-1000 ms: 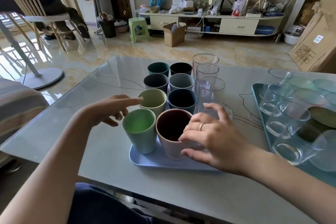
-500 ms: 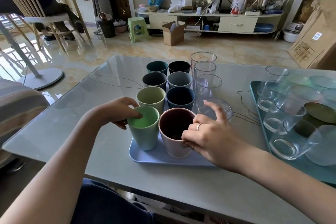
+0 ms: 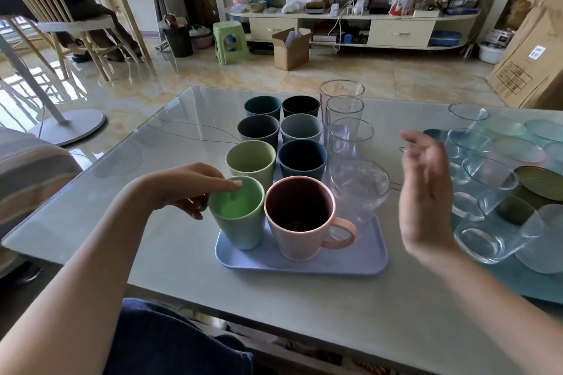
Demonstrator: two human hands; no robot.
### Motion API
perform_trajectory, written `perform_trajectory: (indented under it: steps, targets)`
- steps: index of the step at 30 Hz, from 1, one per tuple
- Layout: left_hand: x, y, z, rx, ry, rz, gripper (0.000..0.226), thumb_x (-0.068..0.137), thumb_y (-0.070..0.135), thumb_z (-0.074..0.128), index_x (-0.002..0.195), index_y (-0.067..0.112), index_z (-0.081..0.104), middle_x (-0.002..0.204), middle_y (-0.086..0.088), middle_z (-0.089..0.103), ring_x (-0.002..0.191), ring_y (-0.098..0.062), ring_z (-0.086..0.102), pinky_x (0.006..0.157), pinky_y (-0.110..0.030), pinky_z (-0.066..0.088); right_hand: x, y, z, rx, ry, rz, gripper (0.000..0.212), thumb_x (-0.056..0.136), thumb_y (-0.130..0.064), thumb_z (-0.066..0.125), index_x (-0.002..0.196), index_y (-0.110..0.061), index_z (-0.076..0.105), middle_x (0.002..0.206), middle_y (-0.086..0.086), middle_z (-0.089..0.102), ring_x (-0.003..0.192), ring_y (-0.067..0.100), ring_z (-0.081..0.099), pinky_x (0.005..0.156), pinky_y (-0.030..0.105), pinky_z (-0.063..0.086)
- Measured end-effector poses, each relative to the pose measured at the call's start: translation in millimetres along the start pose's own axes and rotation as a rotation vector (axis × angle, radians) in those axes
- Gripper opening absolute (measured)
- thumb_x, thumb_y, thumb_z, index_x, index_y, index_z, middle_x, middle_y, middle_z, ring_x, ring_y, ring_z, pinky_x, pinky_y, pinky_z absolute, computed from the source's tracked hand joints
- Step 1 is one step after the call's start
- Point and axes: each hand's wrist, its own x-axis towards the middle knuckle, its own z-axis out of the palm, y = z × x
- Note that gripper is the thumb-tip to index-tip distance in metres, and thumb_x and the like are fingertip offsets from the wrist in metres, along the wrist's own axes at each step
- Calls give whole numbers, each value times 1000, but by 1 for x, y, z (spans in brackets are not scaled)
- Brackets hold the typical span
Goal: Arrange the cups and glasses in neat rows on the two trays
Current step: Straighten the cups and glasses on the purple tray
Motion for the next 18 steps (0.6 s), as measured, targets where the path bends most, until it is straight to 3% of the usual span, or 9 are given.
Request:
perform_trajectory:
  steps: [2,5,9,12,14,15,18]
  targets:
    - [2,0,1,6,-10,-1,53,83,47,62,99,-3,62,62,-5,48,52,-14,49,53,-26,52,6,16,6,168,93,361,44,84,-39,34,121,-23,52,126,-6,53,114,5,50,93,17,35]
    - [2,1,0,-8,-24,-19,58,81,50,63,102,-4,61,61,-6,49,50,-15,50,53,-27,53,8,35,16,324,-4,615,52,88,-43,31,134,-22,46,142,-1,46,123,7,45,101,24,30]
    - [2,-3,-6,-180,1,-36,90,56,79,58,104,4,62,64,-8,52,52,-16,50,53,-29,54,18,42,24,451,-180,648,54,100,-43,19,144,-15,32,152,2,32,138,12,32,118,38,20]
    - [13,-2,-1,-431,202,-5,74,88,63,35,123,0,50,85,-15,56,74,-23,55,68,-32,51,27,44,25,448,-262,637,66,94,-56,19,147,-17,26,155,0,26,140,13,27,118,44,18]
    - [22,2,9,-629,244,-8,69,93,60,28,127,3,46,107,-20,60,89,-27,59,75,-36,51,27,43,27,495,-298,654,64,96,-54,19,147,-16,25,155,1,26,141,15,27,117,43,21]
    - [24,4,15,-719,222,-24,68,93,60,26,123,4,48,106,-19,64,88,-27,63,71,-34,54,25,42,28,526,-322,660,64,96,-54,20,146,-16,28,153,2,30,139,16,31,116,42,26]
    - [28,10,30,-834,157,-69,69,94,62,17,93,9,62,61,-6,71,50,-17,67,45,-20,53,18,39,31,629,-378,675,57,97,-51,19,137,-18,43,134,-3,54,121,14,54,97,29,47]
